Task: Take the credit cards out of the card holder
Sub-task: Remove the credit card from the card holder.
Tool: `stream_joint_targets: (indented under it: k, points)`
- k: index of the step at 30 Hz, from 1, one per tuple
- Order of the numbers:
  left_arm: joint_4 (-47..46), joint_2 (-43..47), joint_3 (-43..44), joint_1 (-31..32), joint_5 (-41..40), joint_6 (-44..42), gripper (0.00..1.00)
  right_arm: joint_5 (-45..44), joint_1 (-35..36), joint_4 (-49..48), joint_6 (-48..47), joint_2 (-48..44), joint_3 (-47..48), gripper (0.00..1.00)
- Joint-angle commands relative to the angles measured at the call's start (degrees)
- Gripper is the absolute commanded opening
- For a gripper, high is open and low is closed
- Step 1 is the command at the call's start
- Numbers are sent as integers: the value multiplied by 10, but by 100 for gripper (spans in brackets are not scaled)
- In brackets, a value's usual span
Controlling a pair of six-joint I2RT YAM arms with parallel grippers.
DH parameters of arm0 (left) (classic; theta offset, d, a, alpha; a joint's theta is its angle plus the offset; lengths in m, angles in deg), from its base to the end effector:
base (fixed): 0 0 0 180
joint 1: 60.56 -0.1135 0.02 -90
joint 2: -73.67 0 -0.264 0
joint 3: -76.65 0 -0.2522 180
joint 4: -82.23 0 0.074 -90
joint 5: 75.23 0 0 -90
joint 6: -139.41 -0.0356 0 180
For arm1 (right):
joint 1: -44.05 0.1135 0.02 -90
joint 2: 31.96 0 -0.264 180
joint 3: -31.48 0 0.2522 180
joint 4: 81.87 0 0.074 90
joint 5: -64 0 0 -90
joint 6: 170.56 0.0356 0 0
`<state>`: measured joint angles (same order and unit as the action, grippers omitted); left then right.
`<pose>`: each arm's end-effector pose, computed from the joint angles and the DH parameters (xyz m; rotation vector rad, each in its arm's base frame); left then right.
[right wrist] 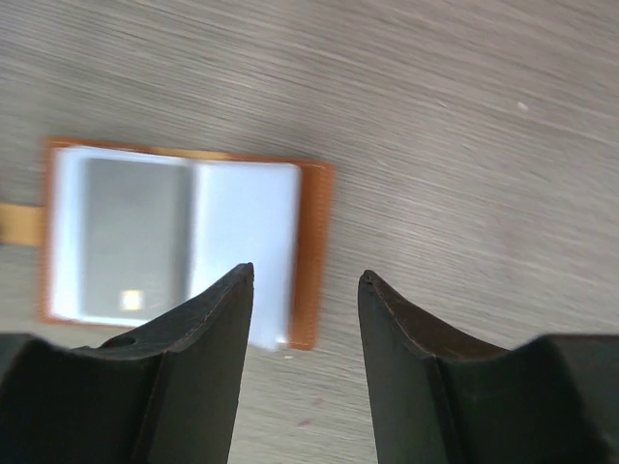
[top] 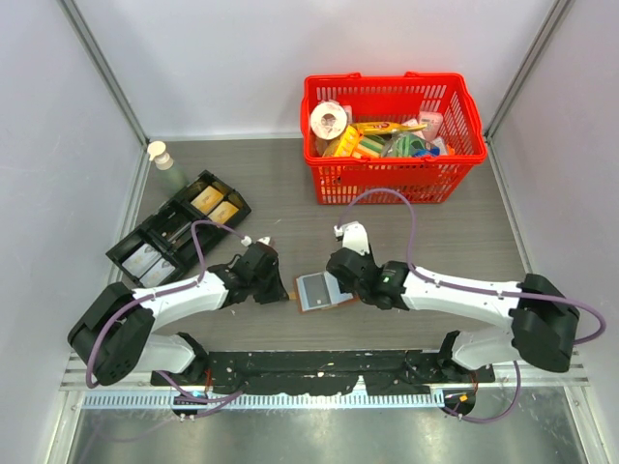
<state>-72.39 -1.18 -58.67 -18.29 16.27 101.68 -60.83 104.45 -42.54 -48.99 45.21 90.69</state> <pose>0.1703 -0.1561 0.1512 -0.2229 2.6724 -0.6345 0.1447 0.2135 0.2063 -0.3713 2.3035 -0.0160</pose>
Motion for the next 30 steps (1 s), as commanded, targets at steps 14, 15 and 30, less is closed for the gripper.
stream_joint_targets:
  k: [14, 15, 30]
  points:
    - [11, 11, -2, 3, -8, 6, 0, 121, 67, -141, -83, 117, 65, 71]
    - [11, 10, -2, 3, -7, 7, 0, 118, 69, -137, -82, 123, 68, 72]
    - [11, 11, -6, 3, -4, 7, 0, 58, 86, -96, -75, 175, 83, 71]
